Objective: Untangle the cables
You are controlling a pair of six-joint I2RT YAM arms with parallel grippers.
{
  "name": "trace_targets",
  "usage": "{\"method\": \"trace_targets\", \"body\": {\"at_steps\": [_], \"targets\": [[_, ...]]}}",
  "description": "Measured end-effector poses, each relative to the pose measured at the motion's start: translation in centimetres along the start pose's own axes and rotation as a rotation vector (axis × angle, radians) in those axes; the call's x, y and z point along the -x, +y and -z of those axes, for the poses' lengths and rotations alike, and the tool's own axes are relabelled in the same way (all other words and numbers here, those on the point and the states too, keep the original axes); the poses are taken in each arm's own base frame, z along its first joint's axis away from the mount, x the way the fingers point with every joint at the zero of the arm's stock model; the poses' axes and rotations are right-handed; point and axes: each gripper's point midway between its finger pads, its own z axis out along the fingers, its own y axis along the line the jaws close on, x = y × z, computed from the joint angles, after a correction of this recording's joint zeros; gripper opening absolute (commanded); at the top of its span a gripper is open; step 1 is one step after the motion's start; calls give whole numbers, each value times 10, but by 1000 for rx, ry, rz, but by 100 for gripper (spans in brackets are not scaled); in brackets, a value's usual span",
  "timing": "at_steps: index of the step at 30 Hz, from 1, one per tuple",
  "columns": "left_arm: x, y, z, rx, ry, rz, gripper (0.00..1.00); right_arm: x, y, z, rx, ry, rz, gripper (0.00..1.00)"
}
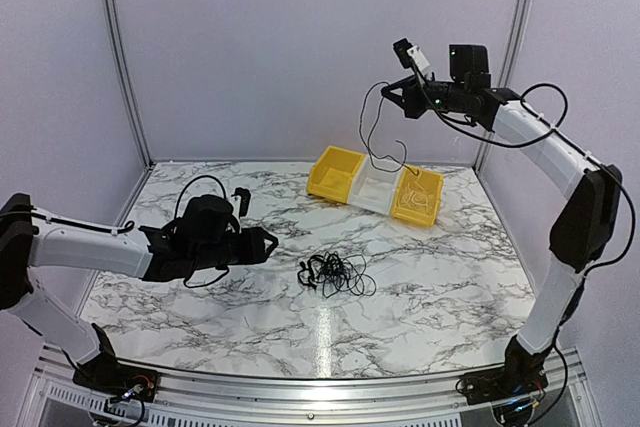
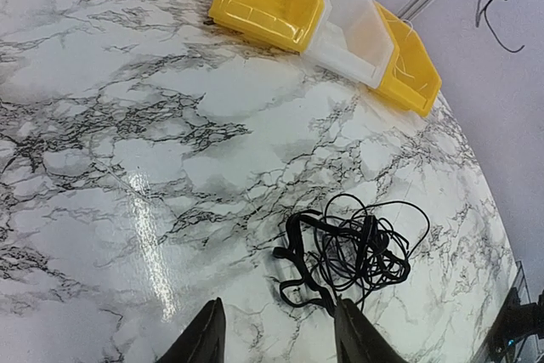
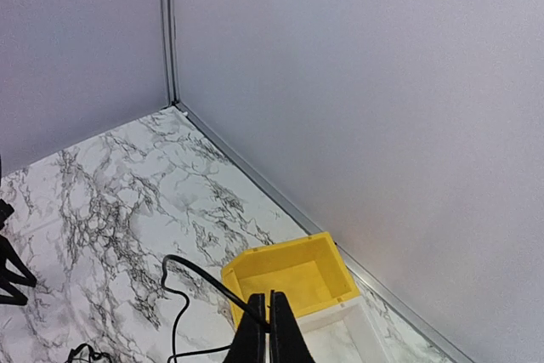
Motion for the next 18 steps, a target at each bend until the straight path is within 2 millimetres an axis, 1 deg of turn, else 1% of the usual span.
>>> {"method": "trace_targets", "body": {"at_steps": [6, 9, 13, 18], "targets": [[-2, 7, 6, 32, 9, -2, 47, -41, -20, -23, -22, 66, -18, 0], [-2, 10, 10, 49, 12, -2, 47, -57, -31, -32, -37, 89, -28, 0], [-1, 12, 17, 60, 8, 3, 47, -85, -49, -46, -61, 126, -43, 0], [1, 16, 29, 72, -11, 22, 47, -123, -79, -66, -101, 174, -68, 0]]}}
